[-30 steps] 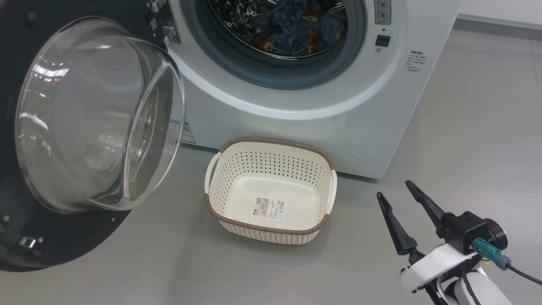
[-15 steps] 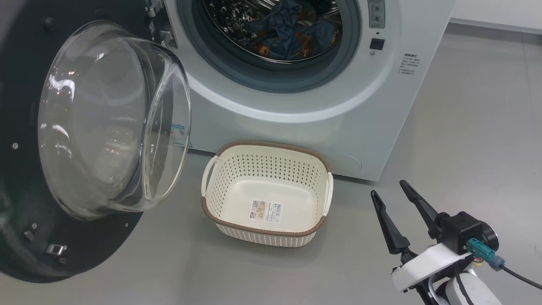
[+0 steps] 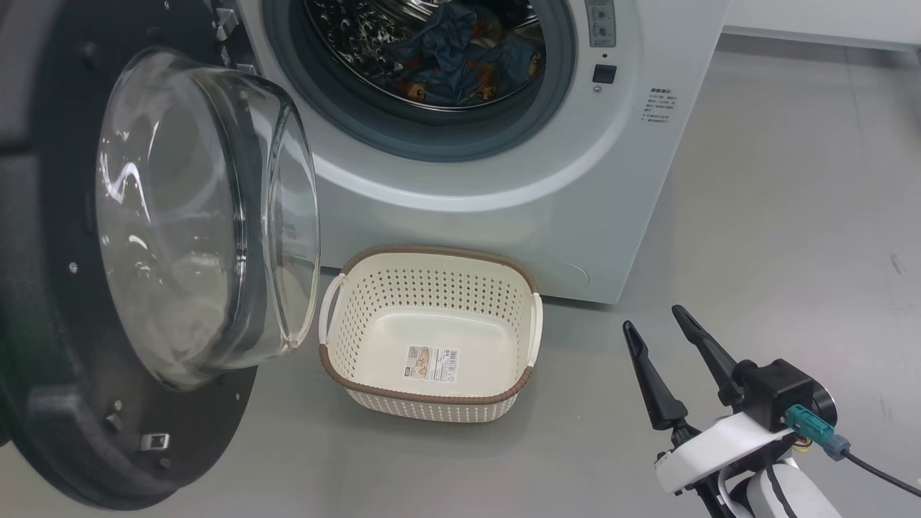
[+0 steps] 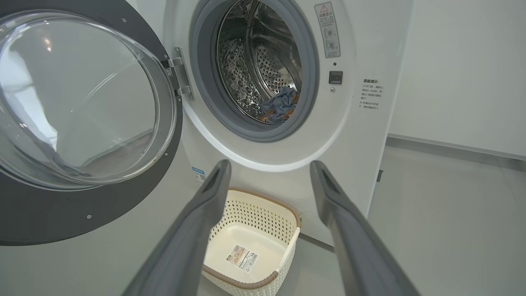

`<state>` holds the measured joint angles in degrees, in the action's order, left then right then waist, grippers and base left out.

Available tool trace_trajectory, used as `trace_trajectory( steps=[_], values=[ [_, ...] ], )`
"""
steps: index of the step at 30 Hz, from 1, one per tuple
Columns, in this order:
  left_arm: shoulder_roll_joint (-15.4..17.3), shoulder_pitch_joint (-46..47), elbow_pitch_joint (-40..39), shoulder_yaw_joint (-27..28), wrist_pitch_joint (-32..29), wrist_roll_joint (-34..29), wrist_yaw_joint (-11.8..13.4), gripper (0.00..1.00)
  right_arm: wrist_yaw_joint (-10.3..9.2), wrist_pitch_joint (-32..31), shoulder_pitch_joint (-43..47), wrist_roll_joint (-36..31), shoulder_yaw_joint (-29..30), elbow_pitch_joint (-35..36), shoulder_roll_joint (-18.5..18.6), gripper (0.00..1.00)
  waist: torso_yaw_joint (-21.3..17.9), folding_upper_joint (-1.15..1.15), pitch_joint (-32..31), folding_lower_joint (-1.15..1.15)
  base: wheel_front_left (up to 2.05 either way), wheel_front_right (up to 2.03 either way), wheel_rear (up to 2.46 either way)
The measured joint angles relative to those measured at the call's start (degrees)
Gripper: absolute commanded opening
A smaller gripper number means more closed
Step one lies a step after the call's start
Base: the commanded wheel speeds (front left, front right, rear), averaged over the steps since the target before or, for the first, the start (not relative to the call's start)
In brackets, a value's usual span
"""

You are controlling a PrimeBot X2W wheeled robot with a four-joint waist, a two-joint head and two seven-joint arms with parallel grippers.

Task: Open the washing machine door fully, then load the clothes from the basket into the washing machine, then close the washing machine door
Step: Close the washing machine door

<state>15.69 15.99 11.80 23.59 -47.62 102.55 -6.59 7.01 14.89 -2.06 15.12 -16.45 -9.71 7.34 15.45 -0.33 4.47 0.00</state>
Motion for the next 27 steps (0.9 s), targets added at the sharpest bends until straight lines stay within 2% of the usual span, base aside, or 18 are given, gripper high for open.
trace_trajectory(
  steps=[10,17,20,27],
  values=[
    [-2.93,-0.81,-4.28,-3.34,-0.75,0.11,0.01,0.00,0.00,0.00,-0.02,0.00,-0.03,0.00,-0.68,1.00,-3.13,0.00,-0.46,0.00,0.00,0.00,0.00],
    [-6.28,-0.73,-6.64,-6.04,-0.21,-0.16,0.13,0.00,0.00,0.00,-0.02,0.00,0.53,0.01,-1.08,1.00,-5.67,0.00,-0.52,0.00,0.00,0.00,0.00],
    [-8.67,-0.31,-6.61,-6.57,0.94,0.03,0.65,0.00,0.00,0.00,-0.01,0.00,0.80,0.01,-1.10,1.00,-6.67,0.00,-0.47,0.00,0.00,0.00,0.00],
    [-12.04,2.22,-5.66,-8.82,3.36,-0.24,1.16,0.00,0.00,0.00,-0.03,0.00,0.66,0.01,-1.24,1.00,-8.68,0.00,-0.49,0.00,0.00,0.00,0.00]
  ],
)
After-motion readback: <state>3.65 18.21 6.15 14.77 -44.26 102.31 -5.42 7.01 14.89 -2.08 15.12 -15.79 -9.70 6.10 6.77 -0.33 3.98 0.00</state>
